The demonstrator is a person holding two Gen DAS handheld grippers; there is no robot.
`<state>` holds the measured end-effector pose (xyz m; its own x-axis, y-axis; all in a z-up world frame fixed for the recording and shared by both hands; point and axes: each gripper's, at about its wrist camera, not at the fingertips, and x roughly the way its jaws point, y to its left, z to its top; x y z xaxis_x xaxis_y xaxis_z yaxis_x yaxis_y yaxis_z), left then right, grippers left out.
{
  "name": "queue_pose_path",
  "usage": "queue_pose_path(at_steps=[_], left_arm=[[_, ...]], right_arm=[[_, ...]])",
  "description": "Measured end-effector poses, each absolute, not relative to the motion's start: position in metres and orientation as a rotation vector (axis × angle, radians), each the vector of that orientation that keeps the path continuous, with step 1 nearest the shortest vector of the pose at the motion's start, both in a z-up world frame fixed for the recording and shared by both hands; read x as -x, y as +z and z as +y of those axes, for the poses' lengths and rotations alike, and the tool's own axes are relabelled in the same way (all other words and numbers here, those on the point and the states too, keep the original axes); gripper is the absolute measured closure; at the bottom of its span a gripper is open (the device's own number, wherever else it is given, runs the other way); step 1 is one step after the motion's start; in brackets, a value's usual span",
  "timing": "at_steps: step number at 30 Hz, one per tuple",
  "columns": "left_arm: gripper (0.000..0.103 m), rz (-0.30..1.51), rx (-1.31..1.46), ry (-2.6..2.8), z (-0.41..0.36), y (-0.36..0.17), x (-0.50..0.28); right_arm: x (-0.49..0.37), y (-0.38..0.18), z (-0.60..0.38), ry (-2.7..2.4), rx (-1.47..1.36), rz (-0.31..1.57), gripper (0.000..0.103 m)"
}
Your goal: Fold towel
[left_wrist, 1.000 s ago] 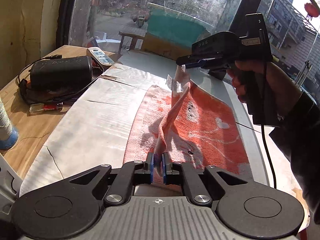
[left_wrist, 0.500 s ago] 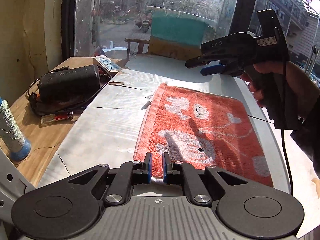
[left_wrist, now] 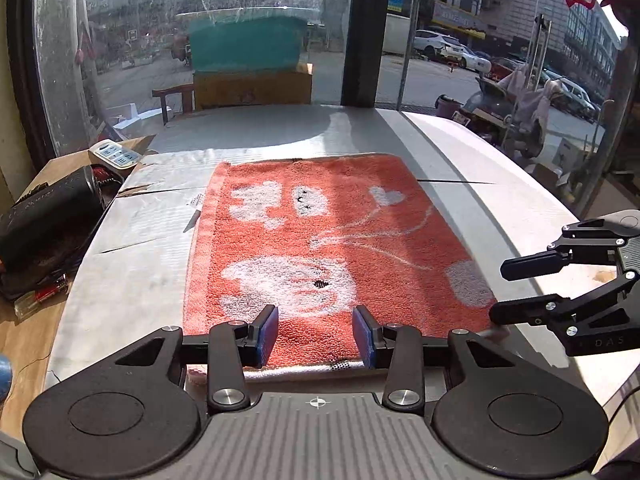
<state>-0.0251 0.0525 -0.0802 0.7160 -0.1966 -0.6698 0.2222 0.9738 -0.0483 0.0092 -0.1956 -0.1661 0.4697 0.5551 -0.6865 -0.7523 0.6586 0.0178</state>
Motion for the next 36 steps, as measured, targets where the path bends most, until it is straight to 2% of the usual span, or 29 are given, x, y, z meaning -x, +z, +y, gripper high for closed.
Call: queue_pose_path(at_steps=[5,12,13,15,17,26,28,30,34,35,36], left_arm=[[0.054,0.731,-0.119,-0.340,0.020,-0.083,0.026],[0.053,0.737,-0.229,-0.406,0.001,-0.092,0.037],[0.053,0.735,-0.243,-0.412,-0.001,-0.093,0.038],[0.052,0.731,-0.271,-0.423,-0.004,-0.094,0.039],[0.052,0.725,-0.300,-0.441,-0.008,-0.096,0.041],[0.053,0.663,-0.483,-0.511,-0.042,-0.106,0.045],[0.058,0.640,-0.505,-0.493,-0.049,-0.108,0.043],[0.093,0.647,-0.489,-0.483,-0.050,-0.108,0.038],[0.096,0.672,-0.401,-0.459,-0.042,-0.103,0.027],[0.096,0.671,-0.380,-0.459,-0.039,-0.100,0.026],[0.096,0.670,-0.354,-0.464,-0.036,-0.098,0.025]], right_arm=[[0.015,-0.178,-0.180,0.798,0.324,0.688,0.058],[0.008,-0.183,-0.178,0.783,0.271,0.722,0.060],[0.006,-0.182,-0.180,0.778,0.260,0.731,0.063],[-0.001,-0.178,-0.185,0.772,0.203,0.773,0.083],[-0.008,-0.175,-0.191,0.765,0.144,0.814,0.092],[-0.023,-0.148,-0.208,0.796,-0.063,0.859,0.094],[-0.023,-0.144,-0.208,0.798,-0.065,0.856,0.094],[-0.020,-0.140,-0.206,0.807,-0.023,0.832,0.094],[0.002,-0.130,-0.198,0.830,0.233,0.645,0.092],[0.012,-0.130,-0.194,0.820,0.370,0.555,0.085],[0.020,-0.134,-0.189,0.811,0.483,0.490,0.066]])
